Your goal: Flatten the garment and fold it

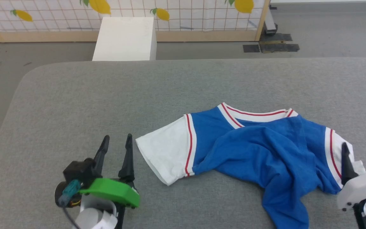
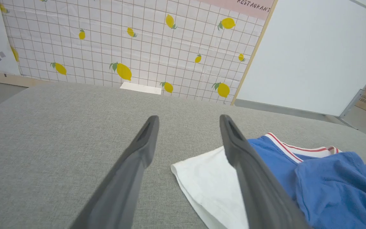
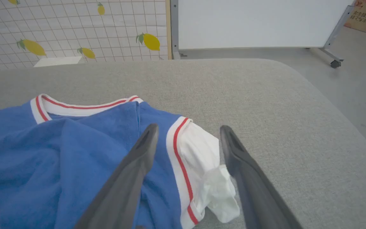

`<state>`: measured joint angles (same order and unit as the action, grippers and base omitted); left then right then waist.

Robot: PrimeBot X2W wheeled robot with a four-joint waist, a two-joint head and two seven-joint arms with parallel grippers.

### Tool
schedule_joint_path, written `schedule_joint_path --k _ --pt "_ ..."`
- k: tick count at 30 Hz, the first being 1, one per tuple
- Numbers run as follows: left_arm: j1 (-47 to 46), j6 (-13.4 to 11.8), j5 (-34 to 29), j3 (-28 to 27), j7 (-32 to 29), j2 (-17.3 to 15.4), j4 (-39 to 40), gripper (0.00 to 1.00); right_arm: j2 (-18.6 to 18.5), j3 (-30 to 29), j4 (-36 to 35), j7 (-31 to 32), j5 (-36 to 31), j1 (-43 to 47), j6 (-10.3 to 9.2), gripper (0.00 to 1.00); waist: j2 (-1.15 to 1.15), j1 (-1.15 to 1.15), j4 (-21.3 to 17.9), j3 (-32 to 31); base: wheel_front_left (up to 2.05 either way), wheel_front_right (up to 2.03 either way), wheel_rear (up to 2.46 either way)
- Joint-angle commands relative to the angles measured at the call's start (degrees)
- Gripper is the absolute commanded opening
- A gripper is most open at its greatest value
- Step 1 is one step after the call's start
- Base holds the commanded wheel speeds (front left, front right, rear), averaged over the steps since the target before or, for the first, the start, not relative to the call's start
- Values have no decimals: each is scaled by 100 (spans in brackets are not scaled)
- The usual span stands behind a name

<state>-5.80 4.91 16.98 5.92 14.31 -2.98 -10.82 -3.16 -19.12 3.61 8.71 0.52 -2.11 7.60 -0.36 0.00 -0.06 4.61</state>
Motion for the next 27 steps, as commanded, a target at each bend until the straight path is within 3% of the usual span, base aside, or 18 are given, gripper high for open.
schedule_joint_path --k 1,6,13,22,27 --pt "-182 -83 44 38 -79 10 -98 100 23 156 -146 -303 191 164 -11 100 36 0 -122 -67 0 0 0" --pt "-646 -429 -46 91 -725 -22 -583 100 26 777 -478 -1255 635 603 -11 100 36 0 -343 -75 0 0 0" --pt "-1329 -815 -220 88 -1988 -298 -1388 100 27 1462 -437 -1625 901 801 -11 100 36 0 -660 62 0 0 0" --pt "-1898 -840 -323 275 -3577 -662 -2132 100 28 1817 -468 -1690 1013 620 -11 100 36 0 -872 291 0 0 0" --pt "-2120 -778 -272 367 -4226 -696 -2389 100 28 1903 -496 -1692 1073 531 -11 100 36 0 -929 411 0 0 0"
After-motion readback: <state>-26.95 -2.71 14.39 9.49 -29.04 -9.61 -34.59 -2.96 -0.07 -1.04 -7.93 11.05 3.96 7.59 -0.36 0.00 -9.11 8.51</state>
